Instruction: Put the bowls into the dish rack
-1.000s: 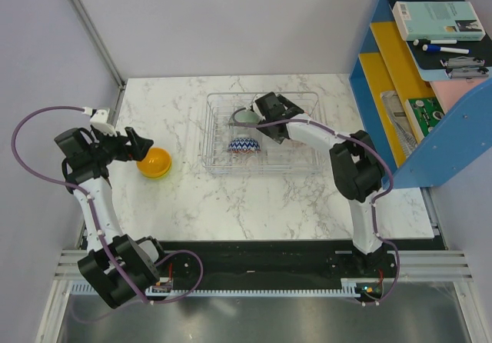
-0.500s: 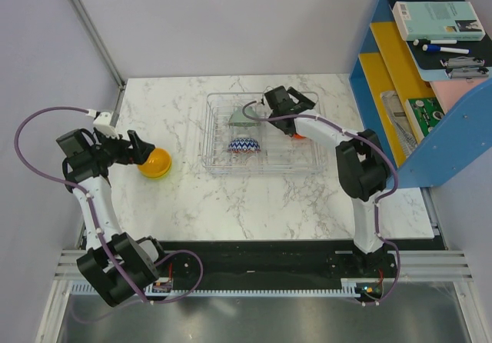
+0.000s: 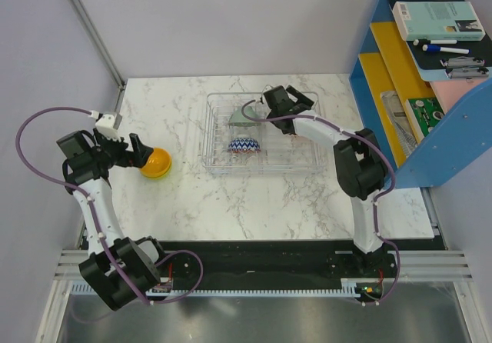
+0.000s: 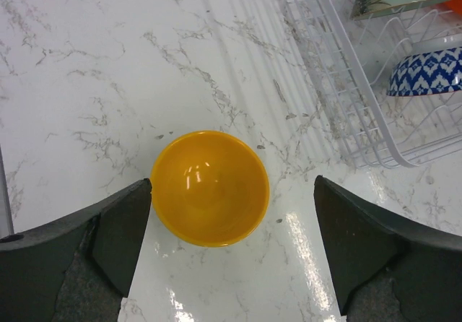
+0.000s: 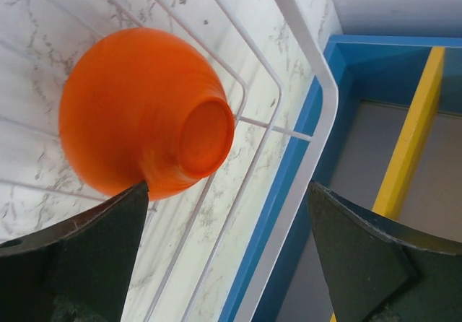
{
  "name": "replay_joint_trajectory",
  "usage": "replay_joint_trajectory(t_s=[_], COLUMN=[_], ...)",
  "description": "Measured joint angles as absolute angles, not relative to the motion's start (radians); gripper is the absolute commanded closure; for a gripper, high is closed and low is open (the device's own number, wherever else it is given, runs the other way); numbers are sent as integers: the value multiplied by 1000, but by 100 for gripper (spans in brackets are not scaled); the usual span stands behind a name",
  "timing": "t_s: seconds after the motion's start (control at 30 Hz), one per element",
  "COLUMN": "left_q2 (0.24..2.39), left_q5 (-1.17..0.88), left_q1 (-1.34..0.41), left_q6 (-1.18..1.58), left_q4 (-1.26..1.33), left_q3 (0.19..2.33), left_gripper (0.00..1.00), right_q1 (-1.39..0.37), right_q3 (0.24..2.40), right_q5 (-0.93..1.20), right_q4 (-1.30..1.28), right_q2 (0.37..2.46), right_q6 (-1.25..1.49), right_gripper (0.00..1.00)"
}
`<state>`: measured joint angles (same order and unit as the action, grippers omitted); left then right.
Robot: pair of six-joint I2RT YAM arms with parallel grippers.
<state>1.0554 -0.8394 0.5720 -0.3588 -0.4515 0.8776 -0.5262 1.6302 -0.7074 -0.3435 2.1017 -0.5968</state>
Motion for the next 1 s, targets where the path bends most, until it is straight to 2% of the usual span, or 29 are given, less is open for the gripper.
replay_joint_trajectory(t_s=[0.17,0.5,0.73,1.0], left_q2=[1087,1217,1293,1327], left_q5=[-773,-621,-531,-420], left_q1=[572,573,561,467], left_q6=[-436,-558,-566,-548], left_q4=[-480,-532,-544,-543], left_q3=[880,887,908,923], left_gripper=[0,0,16,23], right_q1=[-535,-544,-544,-544], right_q3=[1631,1735,1737,1707], right_q5=[-584,-277,-160,-123], right_q4=[-451,-651,-696,-719], right_q2=[2035,1751,1697,1696], right_q6=[-533,-424,-382,-369], right_gripper=[3,3,3,3])
